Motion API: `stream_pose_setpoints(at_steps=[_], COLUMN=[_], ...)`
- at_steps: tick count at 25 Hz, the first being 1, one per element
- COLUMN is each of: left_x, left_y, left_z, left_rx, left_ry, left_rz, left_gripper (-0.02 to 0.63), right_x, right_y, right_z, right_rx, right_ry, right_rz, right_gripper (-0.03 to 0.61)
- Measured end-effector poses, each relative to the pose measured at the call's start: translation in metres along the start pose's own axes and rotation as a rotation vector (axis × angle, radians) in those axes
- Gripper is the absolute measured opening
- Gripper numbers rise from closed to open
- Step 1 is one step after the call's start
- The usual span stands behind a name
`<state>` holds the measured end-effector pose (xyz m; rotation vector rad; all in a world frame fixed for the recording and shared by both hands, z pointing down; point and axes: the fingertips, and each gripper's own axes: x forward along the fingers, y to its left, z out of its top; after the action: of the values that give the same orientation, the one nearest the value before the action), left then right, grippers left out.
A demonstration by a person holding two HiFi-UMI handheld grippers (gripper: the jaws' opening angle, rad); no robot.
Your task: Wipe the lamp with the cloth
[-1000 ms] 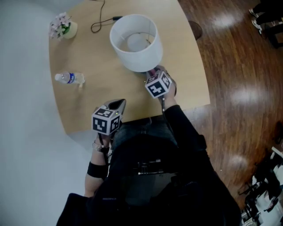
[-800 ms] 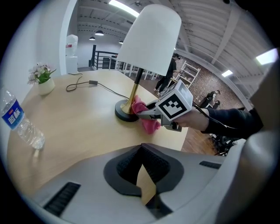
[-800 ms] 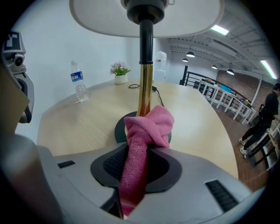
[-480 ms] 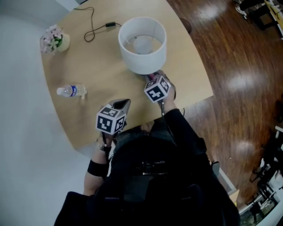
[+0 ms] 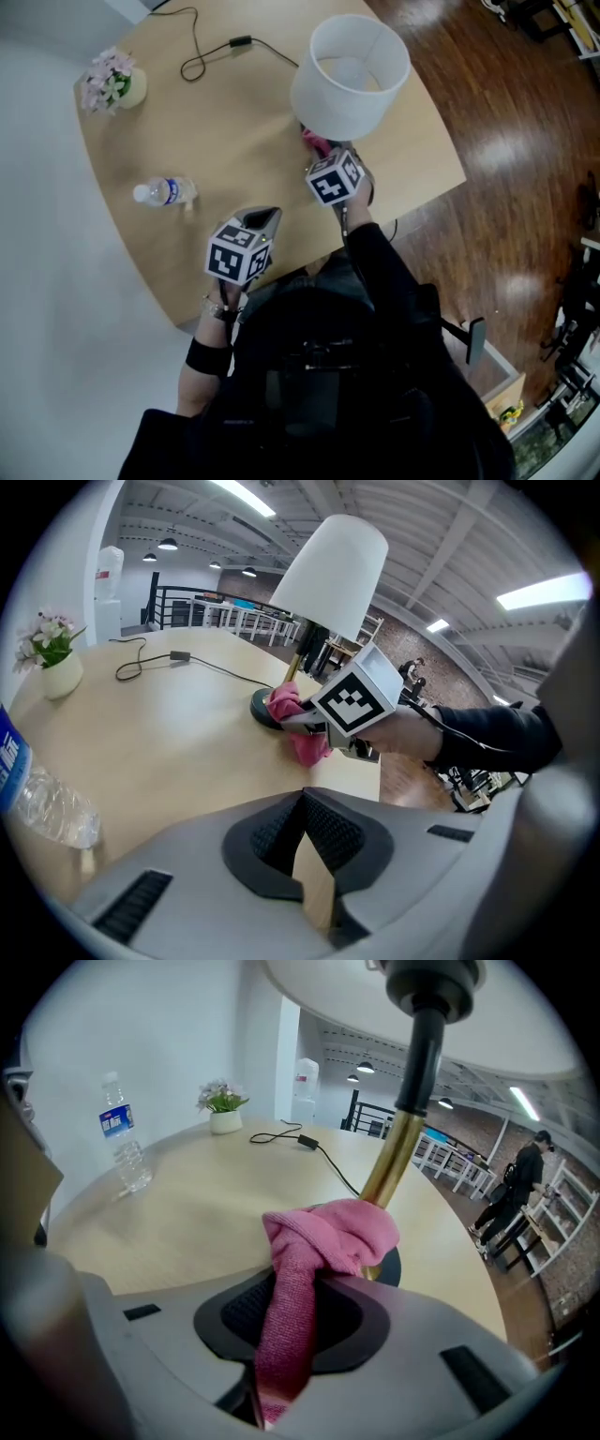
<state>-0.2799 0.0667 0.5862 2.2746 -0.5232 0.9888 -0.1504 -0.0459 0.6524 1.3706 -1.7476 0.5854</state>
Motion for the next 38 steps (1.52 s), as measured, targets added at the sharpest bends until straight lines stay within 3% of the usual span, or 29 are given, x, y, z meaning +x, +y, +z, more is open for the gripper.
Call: stream_pose_setpoints(at_steps=[14,21,30,35,38], left_x=[-0.018,-0.028,-0.038,-0.04,-0.039], left_y=[0.026,0.03,0.041,0.043,0.042], left_z=[-0.03,-0.042,-0.057,-0.061,-0.06], left_rx=[-0.014,-0.016,-0.044,-0.043,-0.039], left_ry=[-0.008,0.002,0.007,0.011,0.018], left_rz=[-0.044,-0.051,-0.03,-0.028,-0.029], left_gripper=[-0.005,-0.005,-0.005,-0.005,-0.005], right_x=[0.016,0.025,0.039,0.035,0.034], right_y=[0.011,0.006,-0.008,-0.001,0.002], right_z=[0.033,0.054,0.075,0.09,0.082], right_rx=[0.098,0.205,0.277,0.228,0.254], right_ry=[0.034,0.039,-0.01,-0.096,-0.09], right_rz=[-0.13,-0.207,-0.27,-0.29,-0.297], right_gripper=[0.098,0.098,0.098,0.097,0.097])
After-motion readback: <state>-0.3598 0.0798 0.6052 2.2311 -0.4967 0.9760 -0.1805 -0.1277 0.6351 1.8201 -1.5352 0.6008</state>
